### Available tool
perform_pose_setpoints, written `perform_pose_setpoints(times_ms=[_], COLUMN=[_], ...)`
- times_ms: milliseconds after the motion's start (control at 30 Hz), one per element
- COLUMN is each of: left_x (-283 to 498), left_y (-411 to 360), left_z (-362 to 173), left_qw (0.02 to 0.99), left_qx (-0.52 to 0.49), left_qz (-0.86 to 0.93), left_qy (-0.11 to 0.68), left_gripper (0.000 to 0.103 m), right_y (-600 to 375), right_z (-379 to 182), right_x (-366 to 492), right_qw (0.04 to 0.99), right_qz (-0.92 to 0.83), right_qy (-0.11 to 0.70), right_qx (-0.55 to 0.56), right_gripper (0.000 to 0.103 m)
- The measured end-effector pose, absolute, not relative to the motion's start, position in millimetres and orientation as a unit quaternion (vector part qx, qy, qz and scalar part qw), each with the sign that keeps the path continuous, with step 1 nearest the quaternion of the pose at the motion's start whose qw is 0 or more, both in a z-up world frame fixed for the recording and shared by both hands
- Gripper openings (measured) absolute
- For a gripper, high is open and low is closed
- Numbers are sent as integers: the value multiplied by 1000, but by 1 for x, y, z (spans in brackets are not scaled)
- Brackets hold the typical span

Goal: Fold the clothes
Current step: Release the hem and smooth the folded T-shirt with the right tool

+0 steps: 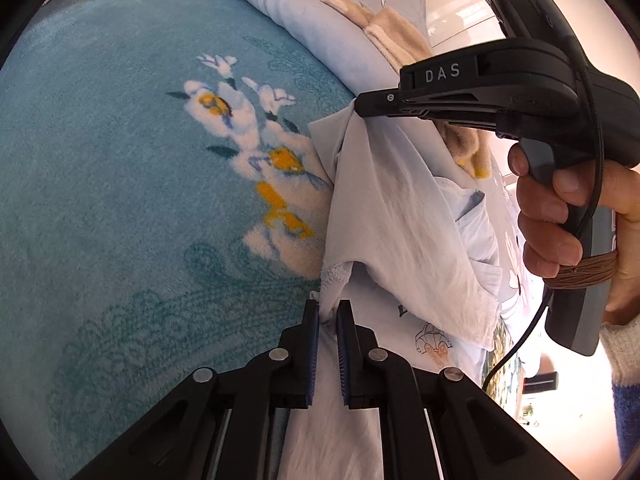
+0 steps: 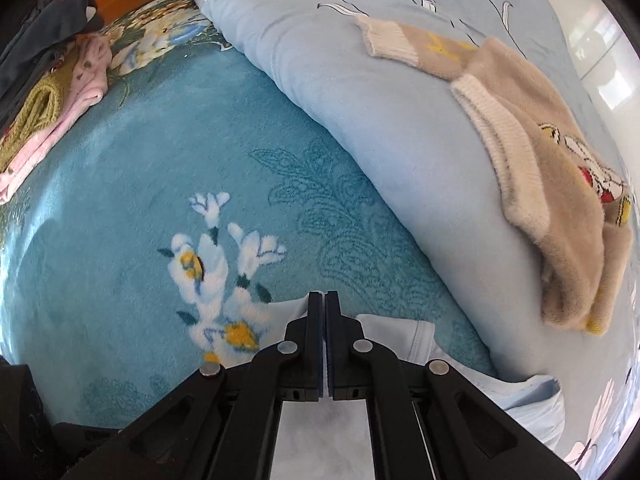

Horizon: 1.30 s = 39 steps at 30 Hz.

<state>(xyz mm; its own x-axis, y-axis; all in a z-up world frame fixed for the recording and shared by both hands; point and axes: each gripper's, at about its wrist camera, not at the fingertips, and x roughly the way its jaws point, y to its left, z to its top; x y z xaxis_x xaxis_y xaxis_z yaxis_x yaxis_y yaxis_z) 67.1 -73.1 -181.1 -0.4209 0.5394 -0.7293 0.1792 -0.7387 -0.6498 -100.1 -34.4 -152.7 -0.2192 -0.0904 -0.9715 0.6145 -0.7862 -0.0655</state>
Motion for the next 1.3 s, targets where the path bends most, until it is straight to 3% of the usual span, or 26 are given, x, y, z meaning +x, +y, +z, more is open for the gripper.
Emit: perform_pose_setpoints(times_ms=[133,200,267,367,467,767,1000,1167,1300], left_x=[69,70,73,77,82,117,135,148,156], left_y=[-80,-87,-96,-108,-110,-74,-82,-83,-80], left_z=[-183,-182,-179,-174,-171,-167,-168,-175,-175], left_qw=[115,106,95,95,88,111,96,90,91], left_qx=[-533,-533,-524,-514,-531,-616,-637,-655,-660], left_qz=[755,750,750,744,747,743,720,691,680], left_qy=[-364,-377,-391,-415,-391,-238,-259,-292,-306], left_gripper=[16,28,40,46,48,48,48,48,48], right_y=[-33,-27,-18,10,54,237,350,373,363], right_z=[-158,-149,-135,-101,-80,-139,-151,-160,-160], right_x=[-100,-101,-100,-86,-60,58,131,148,149], right_qw=[213,206,201,198,185,22,-55,-30,4], right_qz=[-749,-758,-767,-800,-825,-780,-766,-758,-761], right_qy=[211,196,185,149,100,0,-141,-223,-237], right_qx=[591,587,580,546,525,625,625,612,605], right_gripper=[1,2,15,32,47,47,47,47,47])
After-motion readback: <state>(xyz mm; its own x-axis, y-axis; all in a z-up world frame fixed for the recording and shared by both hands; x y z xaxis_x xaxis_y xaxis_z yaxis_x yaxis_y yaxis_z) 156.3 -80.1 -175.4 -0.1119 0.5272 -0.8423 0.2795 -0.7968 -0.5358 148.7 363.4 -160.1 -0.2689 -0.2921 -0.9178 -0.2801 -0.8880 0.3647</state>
